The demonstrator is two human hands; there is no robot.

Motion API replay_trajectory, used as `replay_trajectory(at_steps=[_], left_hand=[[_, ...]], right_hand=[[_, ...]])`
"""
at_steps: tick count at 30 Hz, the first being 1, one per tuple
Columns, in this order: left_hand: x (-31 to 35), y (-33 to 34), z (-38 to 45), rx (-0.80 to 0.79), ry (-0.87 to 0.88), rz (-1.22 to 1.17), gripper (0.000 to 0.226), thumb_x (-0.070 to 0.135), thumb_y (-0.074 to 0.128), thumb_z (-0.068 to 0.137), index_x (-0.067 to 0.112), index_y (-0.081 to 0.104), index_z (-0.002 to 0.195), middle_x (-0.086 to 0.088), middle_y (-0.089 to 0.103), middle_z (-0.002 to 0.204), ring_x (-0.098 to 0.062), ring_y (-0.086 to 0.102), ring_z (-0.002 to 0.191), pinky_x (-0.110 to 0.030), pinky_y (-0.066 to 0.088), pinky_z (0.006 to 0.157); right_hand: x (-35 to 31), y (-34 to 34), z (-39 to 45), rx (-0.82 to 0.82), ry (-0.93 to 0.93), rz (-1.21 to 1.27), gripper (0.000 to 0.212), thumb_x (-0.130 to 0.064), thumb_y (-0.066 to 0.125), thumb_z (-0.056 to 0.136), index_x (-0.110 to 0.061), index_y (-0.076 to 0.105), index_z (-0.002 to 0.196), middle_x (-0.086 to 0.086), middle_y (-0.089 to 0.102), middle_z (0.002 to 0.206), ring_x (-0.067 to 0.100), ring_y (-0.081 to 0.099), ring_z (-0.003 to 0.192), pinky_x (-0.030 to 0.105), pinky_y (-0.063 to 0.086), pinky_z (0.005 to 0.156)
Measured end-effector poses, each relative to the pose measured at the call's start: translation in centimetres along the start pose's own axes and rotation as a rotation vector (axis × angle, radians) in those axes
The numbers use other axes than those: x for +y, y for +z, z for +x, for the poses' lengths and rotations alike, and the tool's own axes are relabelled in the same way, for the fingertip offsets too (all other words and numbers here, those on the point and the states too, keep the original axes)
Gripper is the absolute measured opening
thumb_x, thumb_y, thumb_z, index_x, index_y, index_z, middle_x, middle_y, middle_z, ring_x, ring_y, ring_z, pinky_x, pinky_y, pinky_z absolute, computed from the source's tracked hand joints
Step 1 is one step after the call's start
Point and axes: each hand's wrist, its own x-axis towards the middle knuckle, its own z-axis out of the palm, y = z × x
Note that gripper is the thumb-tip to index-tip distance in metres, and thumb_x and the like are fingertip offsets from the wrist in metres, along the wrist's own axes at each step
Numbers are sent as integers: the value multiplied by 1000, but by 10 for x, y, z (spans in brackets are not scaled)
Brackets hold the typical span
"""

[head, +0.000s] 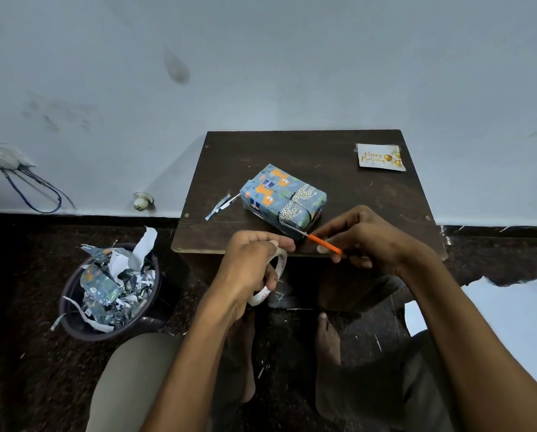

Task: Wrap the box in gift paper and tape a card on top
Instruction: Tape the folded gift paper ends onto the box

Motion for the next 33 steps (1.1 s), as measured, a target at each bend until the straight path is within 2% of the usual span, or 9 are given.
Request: replay_trajectory(at_steps=[3, 12, 15, 19, 21, 24, 27, 30, 33], left_hand=[[-2, 0, 0, 2, -24, 4, 30, 2, 45, 99, 2, 75, 100, -5, 78, 98, -13, 41, 33, -14, 25, 34], [-6, -6, 4, 154, -54, -15, 34, -4, 42, 92, -1, 76, 93, -20, 73, 87, -15, 39, 31, -11, 26, 35], [-7, -6, 5, 143, -53, -2, 34, -3, 42, 93, 2, 76, 92, -19, 70, 76, -16, 40, 32, -12, 25, 35], [-8, -5, 6, 138, -60, -12, 34, -3, 42, 93, 1, 76, 90, -16, 67, 67, -16, 41, 31, -13, 24, 35], [-8, -6, 6, 139, -58, -6, 35, -2, 43, 93, 3, 77, 90, -20, 71, 75, -15, 41, 32, -13, 24, 35], [-5, -7, 4, 125, -48, -20, 35, -2, 42, 94, 2, 77, 92, -11, 77, 92, -14, 41, 32, -13, 24, 35], [-2, -6, 2, 112, -50, -24, 34, -2, 42, 95, 1, 76, 94, -7, 78, 97, -13, 40, 32, -13, 24, 34], [-2, -4, 2, 105, -62, -18, 35, -2, 42, 95, 2, 76, 94, -6, 78, 97, -14, 40, 33, -13, 25, 35], [-3, -4, 1, 106, -68, -13, 36, -3, 41, 92, 3, 76, 92, -7, 77, 96, -15, 40, 33, -14, 24, 35]], right_hand=[[1, -2, 0, -4, 0, 8, 21, 4, 68, 84, -5, 81, 98, 21, 63, 64, 12, 48, 39, 17, 29, 31], [-2, 3, -7, -257, 11, -61, 30, 3, 65, 91, -9, 76, 117, 16, 73, 78, 10, 65, 58, 18, 38, 39], [-3, 2, -5, -251, -1, -63, 31, 4, 65, 91, -8, 74, 118, 9, 74, 76, 7, 65, 56, 16, 34, 39], [-2, 0, -9, -346, -79, 46, 41, 5, 71, 82, 1, 69, 123, 10, 73, 74, 4, 57, 49, 14, 31, 37], [-3, -5, -13, -231, -155, 102, 43, 6, 74, 78, -1, 72, 120, 14, 71, 76, 6, 55, 48, 16, 34, 37], [0, -14, -11, 178, -206, 55, 35, 7, 76, 79, -5, 75, 112, 15, 75, 76, 13, 60, 51, 24, 47, 43], [8, -16, -6, 512, -190, -154, 22, 0, 83, 79, -3, 75, 99, 11, 76, 69, 21, 68, 51, 30, 57, 48], [12, -11, -1, 696, -132, -369, 21, -5, 84, 78, -11, 80, 97, 3, 74, 66, 14, 70, 50, 25, 59, 51], [13, -5, 7, 800, -110, -606, 16, -12, 79, 77, -11, 82, 93, 8, 74, 68, 21, 69, 59, 36, 62, 68]])
